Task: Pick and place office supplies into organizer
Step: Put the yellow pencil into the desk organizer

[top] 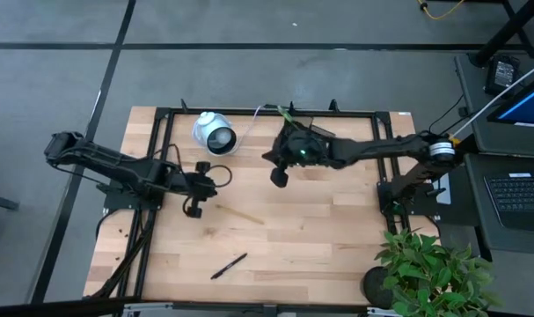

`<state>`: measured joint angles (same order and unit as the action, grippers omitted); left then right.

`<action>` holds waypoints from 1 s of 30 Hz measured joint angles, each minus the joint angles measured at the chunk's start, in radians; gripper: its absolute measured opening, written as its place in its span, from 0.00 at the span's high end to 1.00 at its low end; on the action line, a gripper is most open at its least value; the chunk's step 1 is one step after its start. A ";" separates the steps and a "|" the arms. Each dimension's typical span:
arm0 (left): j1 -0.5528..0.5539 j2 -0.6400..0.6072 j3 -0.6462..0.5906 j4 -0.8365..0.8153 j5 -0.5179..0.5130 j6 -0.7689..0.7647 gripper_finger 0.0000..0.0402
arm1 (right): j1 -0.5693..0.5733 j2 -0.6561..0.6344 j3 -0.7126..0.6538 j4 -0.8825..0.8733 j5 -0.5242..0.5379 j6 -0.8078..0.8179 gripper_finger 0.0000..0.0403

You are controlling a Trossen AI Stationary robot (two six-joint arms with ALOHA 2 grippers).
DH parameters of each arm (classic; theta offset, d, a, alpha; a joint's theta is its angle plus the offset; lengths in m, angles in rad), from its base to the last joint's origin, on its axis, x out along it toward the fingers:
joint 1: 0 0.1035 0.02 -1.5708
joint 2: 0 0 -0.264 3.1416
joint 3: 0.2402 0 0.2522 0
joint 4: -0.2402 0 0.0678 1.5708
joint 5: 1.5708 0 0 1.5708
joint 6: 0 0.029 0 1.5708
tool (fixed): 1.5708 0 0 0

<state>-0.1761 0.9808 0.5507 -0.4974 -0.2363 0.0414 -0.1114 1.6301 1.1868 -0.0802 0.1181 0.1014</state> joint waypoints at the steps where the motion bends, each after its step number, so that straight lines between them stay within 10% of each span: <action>1: -0.002 0.016 0.011 -0.004 0.023 0.000 1.00 | 0.003 -0.012 -0.047 0.073 -0.010 -0.002 0.97; 13: -0.114 0.230 0.129 -0.131 0.102 -0.107 0.83 | 0.054 -0.001 -0.351 0.649 -0.017 0.028 0.97; 30: -0.311 0.463 0.161 -0.018 0.272 -0.315 0.71 | 0.133 -0.001 -0.361 0.696 -0.016 -0.001 0.97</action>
<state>-0.4870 1.4442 0.7120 -0.5150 0.0353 -0.2732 0.0218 1.6287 0.8253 0.6163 0.1024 0.1001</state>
